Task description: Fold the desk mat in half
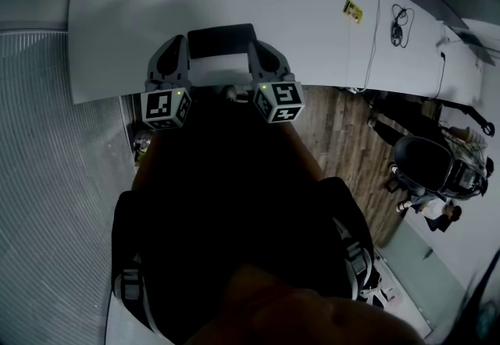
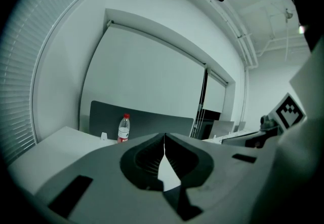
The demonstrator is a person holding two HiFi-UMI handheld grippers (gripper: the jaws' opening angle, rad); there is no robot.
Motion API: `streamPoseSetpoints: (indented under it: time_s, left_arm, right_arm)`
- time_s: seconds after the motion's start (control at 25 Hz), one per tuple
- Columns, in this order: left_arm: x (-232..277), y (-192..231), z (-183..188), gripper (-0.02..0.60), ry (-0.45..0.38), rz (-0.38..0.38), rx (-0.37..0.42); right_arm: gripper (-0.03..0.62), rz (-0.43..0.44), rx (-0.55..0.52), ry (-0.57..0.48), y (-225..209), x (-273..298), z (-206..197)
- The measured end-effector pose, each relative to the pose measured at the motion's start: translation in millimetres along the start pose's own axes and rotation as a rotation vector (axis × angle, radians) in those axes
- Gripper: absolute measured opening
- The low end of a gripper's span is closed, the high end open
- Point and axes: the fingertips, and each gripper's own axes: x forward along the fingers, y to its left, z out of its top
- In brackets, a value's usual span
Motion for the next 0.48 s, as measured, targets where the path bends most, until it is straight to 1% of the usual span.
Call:
streamPoseSetpoints:
  time_s: [0.36, 0.48]
  left_arm:
    - [-1.0, 1.9, -2.8, 0.006, -0.008, 0.011, 0.006]
    - [-2.1, 3.2, -2.8, 0.006, -0.004, 0.018, -0.008]
  right_arm:
    - [0.002, -0.011, 0.007, -0.009, -5.3, -0.8, -0.5]
    - [0.002, -0.014, 0.006, -0.009, -6.5, -1.4, -1.1]
